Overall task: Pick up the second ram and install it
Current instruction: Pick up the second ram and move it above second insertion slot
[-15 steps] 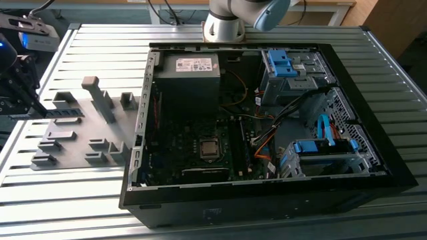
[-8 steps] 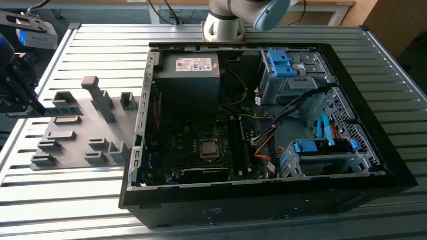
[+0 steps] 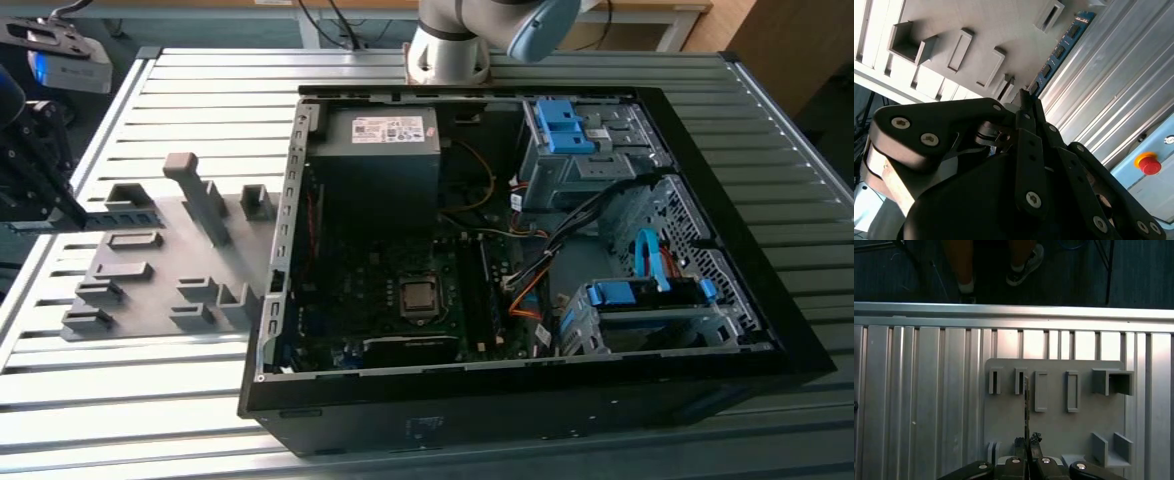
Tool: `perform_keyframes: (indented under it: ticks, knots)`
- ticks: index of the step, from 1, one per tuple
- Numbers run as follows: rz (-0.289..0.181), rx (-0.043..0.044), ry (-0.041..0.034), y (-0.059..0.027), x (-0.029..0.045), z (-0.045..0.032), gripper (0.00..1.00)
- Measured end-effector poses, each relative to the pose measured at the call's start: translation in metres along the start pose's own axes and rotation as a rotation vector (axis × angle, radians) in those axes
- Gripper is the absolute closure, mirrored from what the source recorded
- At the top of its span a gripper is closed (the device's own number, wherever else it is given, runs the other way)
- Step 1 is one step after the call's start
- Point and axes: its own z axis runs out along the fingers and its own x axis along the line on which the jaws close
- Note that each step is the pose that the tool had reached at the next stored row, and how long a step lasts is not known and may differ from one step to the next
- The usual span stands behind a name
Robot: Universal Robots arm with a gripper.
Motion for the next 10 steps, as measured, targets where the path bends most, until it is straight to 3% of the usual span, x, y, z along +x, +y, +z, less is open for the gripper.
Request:
perform_keyframes:
  ticks: [10]
  knots:
    - [0.000,0.0000,0.0000,0.0001,-0.0001,-0.0085,0.86]
